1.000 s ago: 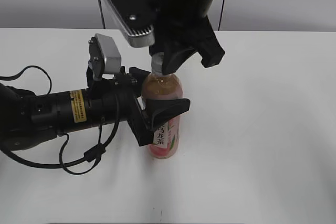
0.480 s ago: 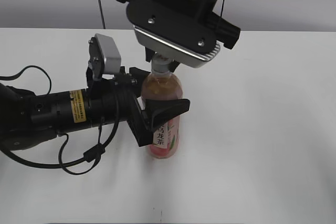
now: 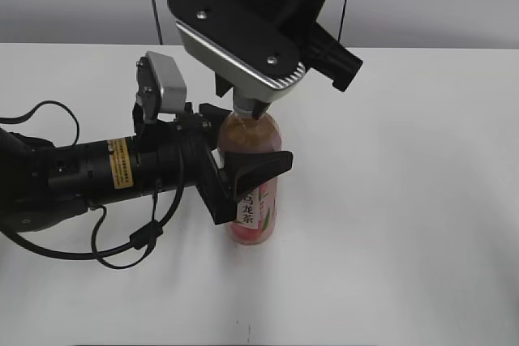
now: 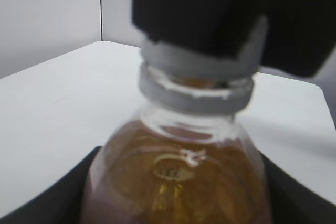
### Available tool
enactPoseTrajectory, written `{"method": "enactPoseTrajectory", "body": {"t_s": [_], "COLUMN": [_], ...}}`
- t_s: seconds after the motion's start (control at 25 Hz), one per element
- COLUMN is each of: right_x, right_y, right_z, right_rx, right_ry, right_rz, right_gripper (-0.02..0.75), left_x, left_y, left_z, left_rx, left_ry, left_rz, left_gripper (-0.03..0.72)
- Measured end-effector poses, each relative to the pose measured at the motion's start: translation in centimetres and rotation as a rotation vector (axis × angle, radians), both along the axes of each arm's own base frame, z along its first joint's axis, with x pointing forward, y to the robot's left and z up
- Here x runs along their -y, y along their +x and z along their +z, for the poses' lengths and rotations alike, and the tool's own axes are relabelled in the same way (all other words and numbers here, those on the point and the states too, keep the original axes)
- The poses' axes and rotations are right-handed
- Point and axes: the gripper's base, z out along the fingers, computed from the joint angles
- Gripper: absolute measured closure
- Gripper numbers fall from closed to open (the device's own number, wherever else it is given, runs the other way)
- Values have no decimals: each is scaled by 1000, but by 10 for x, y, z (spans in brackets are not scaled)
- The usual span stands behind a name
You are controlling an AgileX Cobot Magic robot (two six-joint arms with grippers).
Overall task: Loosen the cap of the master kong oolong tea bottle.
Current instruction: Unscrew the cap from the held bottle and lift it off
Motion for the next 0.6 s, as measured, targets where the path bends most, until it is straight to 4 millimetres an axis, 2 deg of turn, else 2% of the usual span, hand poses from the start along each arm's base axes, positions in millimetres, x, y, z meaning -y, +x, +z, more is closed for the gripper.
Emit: {"method": "enactPoseTrajectory", "body": {"t_s": [0.12, 0.32, 0.44, 0.6], "right_x": [-2, -2, -3, -5], "right_y": [-2, -2, -2, 1], "right_z": [0, 0, 2, 13], "right_rx": [-42, -109, -170, -267], "right_ry": [25, 48, 73, 166], "right_rz": [-80, -266, -446, -792], "right_gripper": [357, 189, 170, 168], "left_x": [0, 0, 0, 0], "left_y": [0, 0, 0, 0], "left_z": [0, 0, 0, 0], "left_rx": [-1, -2, -2, -2], "left_ry": [0, 0, 1, 1], "left_rz": [1, 1, 2, 2], "left_gripper": [233, 233, 233, 233]}}
